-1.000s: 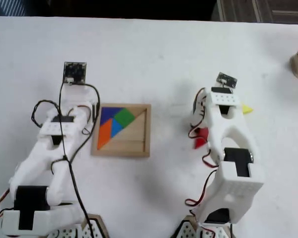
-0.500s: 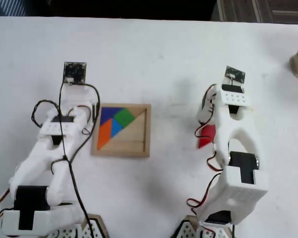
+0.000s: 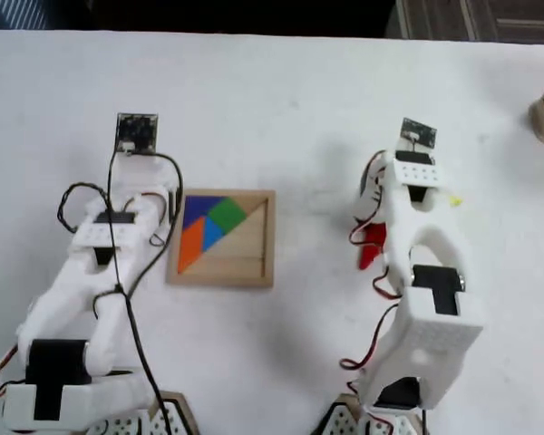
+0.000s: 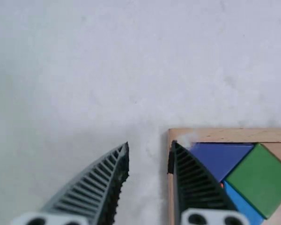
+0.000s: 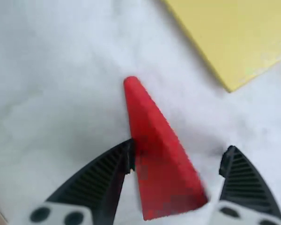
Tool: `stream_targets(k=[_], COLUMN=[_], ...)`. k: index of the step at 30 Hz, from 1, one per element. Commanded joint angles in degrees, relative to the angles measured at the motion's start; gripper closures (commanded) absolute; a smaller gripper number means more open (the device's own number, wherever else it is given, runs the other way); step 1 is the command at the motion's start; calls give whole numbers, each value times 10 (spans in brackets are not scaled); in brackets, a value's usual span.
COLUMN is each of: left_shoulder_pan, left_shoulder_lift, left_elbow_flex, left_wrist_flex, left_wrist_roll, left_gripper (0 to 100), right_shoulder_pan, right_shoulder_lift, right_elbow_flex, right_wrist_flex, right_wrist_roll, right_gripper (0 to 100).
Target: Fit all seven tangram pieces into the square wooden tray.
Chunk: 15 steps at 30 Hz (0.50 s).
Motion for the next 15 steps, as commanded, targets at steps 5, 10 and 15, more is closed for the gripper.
stream_targets(k=[5, 10, 15], left_shoulder_pan=[9, 9, 8], left_shoulder_lift=[-6, -6, -6], left_elbow_flex=[-30, -30, -30], left_wrist_flex=[3, 3, 3], left_wrist_roll=[-8, -8, -8], left_gripper=[845, 845, 845], right_shoulder_pan=[-15, -14, -17], right_shoulder_lift=[0, 0, 0], right_elbow_flex=[-19, -18, -17], right_wrist_flex=[-7, -7, 24], right_wrist_roll=[8, 8, 6], right_gripper=[709, 712, 831])
